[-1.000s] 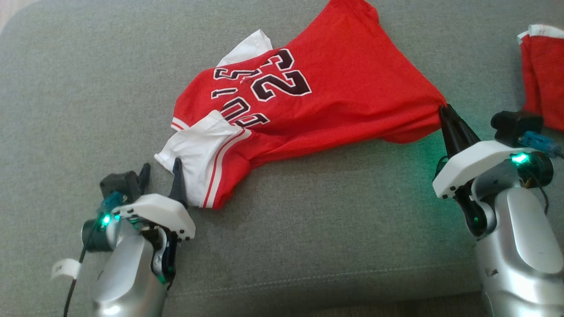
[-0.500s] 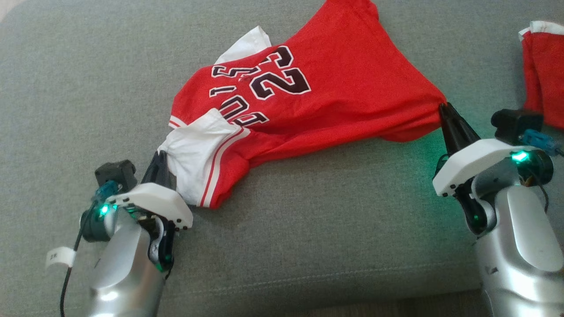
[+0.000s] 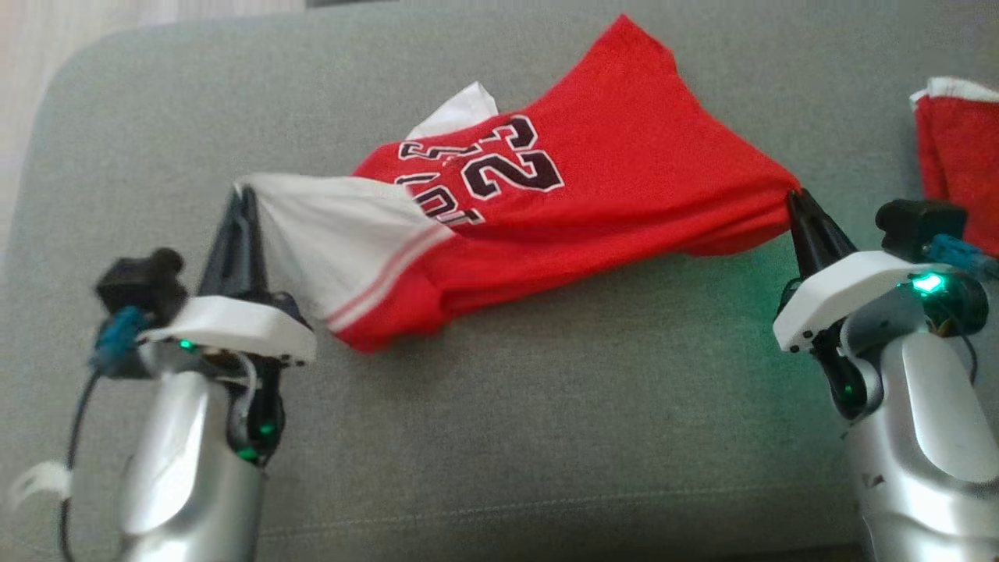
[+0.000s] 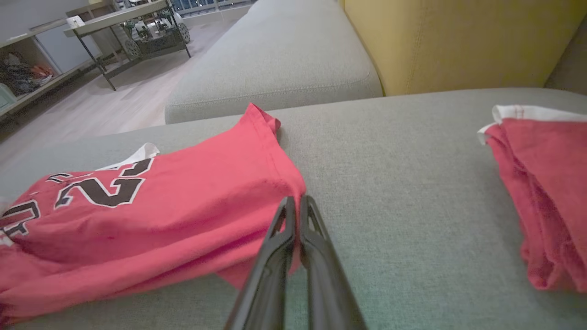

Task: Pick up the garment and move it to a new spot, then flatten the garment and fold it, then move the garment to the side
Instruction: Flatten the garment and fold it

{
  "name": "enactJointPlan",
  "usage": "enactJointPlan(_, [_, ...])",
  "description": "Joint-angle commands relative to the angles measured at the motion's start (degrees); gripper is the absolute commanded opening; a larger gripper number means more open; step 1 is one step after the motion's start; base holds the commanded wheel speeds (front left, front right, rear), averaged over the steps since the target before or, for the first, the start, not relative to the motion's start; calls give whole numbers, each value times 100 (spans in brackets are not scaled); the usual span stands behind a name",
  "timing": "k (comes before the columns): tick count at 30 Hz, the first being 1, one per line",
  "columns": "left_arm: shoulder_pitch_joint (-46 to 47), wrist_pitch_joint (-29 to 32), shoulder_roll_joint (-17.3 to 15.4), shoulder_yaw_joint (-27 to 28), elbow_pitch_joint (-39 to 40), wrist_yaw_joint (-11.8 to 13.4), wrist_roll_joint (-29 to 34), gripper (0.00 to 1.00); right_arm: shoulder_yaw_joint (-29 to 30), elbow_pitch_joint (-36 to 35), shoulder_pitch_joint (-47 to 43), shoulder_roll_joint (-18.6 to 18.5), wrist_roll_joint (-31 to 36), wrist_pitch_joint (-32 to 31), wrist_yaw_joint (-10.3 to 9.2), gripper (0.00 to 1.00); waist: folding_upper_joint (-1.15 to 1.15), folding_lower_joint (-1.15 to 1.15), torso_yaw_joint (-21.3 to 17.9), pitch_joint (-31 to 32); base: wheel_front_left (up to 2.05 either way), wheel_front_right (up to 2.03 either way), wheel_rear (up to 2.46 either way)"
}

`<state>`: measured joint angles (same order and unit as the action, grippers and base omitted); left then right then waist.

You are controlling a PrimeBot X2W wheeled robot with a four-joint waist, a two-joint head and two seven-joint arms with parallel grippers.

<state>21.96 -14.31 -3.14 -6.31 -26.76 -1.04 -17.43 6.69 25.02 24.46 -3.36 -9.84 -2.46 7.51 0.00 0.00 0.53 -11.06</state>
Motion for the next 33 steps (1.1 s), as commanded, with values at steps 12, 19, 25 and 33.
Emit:
enactJointPlan(12, [-361, -68, -41, 1079, 3417, -172, 469, 0, -358, -600, 763, -445, 563, -16, -2, 0, 0, 0, 19, 788, 0, 0, 0])
enactJointPlan(19, [-201, -68, -4, 1175, 4196, -249, 517, 0, -1636, -1175, 1045, -1407, 888, -44, -2, 0, 0, 0, -44, 1134, 0, 0, 0])
enactJointPlan(25, [-116, -5, 5, 1193, 4520, -138, 392, 0, -1562, -2032, 911, -1842, 586, -441, -2, 0, 0, 0, -36, 1286, 0, 0, 0])
enactJointPlan(33, [457, 493, -322, 1418, 4916, -95, 277, 0, -1054, -3474, 580, -1936, 302, -1312, -2, 0, 0, 0, -80, 1254, 0, 0, 0])
